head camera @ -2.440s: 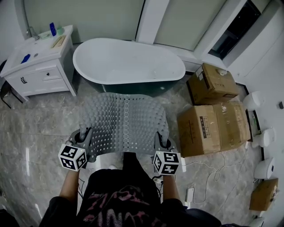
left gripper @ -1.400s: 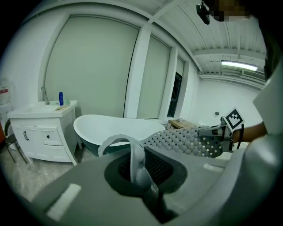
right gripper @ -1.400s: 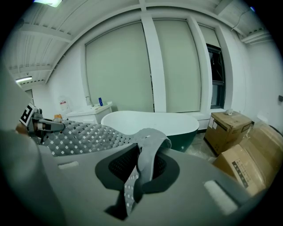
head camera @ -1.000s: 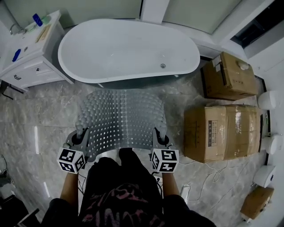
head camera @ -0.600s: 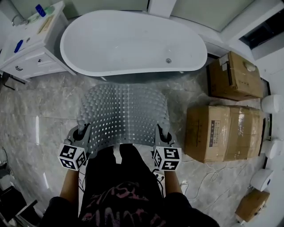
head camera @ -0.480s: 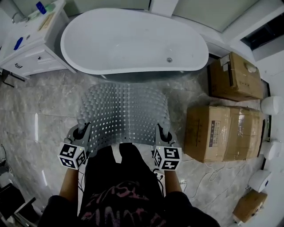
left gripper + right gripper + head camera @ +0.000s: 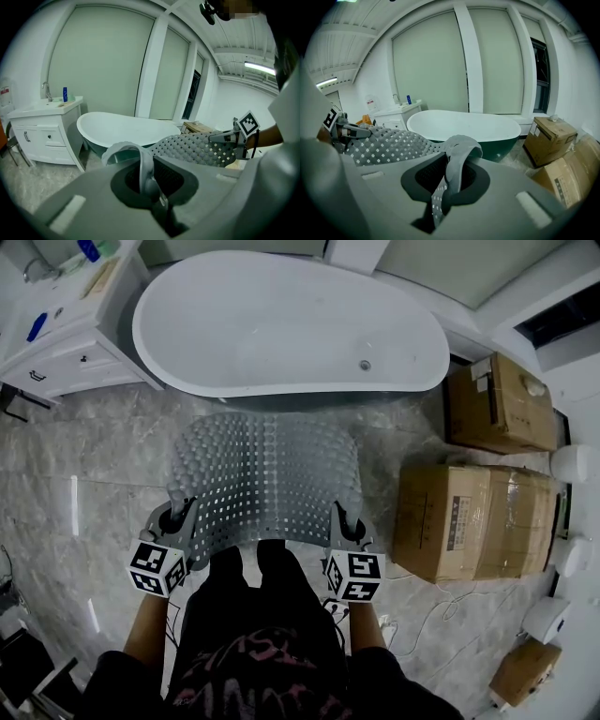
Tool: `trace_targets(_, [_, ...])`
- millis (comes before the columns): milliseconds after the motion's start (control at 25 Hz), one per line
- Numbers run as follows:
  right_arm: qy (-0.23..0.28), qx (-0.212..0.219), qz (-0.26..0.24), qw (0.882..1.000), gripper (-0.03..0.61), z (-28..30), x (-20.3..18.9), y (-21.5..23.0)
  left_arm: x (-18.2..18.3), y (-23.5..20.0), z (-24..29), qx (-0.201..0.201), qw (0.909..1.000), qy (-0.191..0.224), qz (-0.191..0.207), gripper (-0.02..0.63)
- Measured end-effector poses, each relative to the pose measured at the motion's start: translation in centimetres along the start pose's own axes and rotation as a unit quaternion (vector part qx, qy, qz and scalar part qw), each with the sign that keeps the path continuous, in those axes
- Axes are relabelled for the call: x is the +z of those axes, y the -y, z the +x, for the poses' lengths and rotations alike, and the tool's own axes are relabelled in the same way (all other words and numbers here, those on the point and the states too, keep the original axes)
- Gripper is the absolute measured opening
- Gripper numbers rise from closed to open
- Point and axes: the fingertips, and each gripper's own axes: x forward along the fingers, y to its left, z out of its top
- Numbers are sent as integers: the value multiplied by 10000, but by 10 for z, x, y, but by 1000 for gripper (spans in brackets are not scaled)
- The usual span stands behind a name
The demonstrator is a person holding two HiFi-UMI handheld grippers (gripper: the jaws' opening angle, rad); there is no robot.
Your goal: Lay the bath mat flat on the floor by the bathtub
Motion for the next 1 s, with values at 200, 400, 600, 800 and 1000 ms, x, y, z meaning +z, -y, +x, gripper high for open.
trace_targets(200, [-96, -32, -37, 9999, 48, 15, -7, -7, -8, -15, 9, 8, 9999, -75, 67, 18])
trace_targets(400, [-220, -45, -52, 9997, 48, 28, -19, -7, -18, -20, 23, -38, 9997, -241, 65, 18])
trace_targets(600, [-316, -7, -63, 9995, 46, 44, -27, -11, -28, -29, 38, -52, 9993, -352, 81, 18])
trace_targets(800, [-365, -20, -74, 9993, 46, 65, -38, -16, -41, -44, 58, -46, 9991, -408, 108, 18])
trace_targets(1000, [-389, 6, -94, 9992, 46, 89, -50, -23, -59, -60, 75, 23, 9988, -458, 150, 18])
